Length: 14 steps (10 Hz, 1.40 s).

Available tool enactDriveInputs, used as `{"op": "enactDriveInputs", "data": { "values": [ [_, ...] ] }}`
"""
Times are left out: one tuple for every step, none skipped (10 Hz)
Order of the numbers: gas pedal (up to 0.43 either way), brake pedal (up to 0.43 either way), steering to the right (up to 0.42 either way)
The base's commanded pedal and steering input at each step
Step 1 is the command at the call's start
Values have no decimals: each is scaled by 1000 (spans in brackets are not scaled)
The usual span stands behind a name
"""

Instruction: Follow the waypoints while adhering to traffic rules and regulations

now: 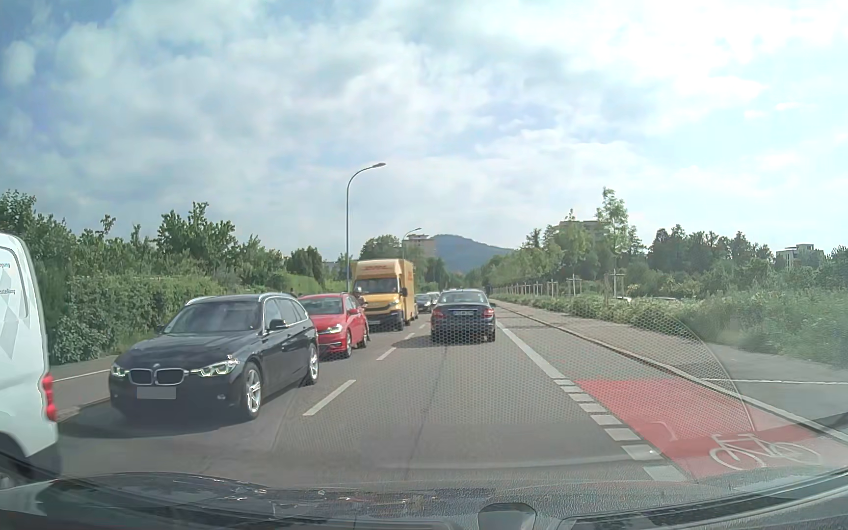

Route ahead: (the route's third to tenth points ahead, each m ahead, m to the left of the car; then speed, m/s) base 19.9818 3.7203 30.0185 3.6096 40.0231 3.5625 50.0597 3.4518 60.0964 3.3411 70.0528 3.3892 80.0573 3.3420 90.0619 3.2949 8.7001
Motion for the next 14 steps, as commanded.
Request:
{"op": "enactDriveInputs", "data": {
  "values": [
    [39, 0, 0],
    [39, 0, 0],
    [39, 0, 0],
    [39, 0, 0],
    [39, 0, 0],
    [39, 0, 0],
    [39, 0, 0],
    [39, 0, 0],
    [39, 0, 0],
    [39, 0, 0],
    [39, 0, 0],
    [39, 0, 0],
    [39, 0, 0],
    [39, 0, 0]
  ]
}}
